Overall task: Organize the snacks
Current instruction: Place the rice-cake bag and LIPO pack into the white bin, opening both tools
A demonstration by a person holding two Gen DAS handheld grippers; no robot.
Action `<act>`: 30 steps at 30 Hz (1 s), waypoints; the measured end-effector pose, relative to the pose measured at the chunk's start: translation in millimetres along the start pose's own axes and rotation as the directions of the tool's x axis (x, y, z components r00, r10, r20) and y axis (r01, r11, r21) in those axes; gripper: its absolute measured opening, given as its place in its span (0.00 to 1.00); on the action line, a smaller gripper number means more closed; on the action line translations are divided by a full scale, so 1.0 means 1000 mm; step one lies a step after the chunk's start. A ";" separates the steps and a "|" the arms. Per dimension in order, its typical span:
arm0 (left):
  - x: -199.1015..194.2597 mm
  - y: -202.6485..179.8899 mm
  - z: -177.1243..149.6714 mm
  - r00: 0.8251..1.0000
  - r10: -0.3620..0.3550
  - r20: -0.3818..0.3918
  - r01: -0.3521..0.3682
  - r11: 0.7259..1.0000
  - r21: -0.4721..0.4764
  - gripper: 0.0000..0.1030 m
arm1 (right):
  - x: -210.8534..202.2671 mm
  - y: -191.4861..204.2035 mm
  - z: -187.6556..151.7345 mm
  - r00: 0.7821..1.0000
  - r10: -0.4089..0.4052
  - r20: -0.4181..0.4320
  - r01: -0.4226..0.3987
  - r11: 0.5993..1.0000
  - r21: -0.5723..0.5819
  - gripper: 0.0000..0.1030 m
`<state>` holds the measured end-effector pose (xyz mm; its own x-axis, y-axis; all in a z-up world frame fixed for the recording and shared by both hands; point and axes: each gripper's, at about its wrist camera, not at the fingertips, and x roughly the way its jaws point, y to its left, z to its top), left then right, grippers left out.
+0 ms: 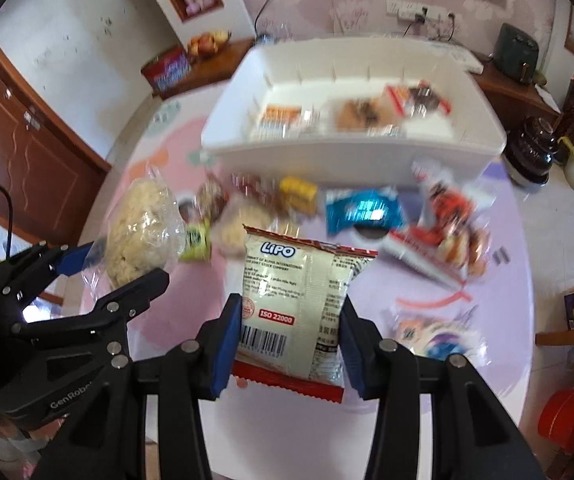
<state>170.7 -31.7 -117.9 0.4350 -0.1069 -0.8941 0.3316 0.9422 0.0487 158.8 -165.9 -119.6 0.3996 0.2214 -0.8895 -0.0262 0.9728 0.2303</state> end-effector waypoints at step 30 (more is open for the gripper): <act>0.012 0.023 0.197 0.980 -0.010 0.200 0.029 0.995 -0.091 0.56 | -0.038 -0.031 0.187 0.957 -0.103 0.272 0.069 0.989 0.131 0.45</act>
<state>348.5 -73.8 -39.5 0.5903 -0.1780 -0.7873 0.2662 0.9637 -0.0183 315.7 -217.6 -19.6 0.6341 0.0927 -0.7677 0.1223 0.9683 0.2179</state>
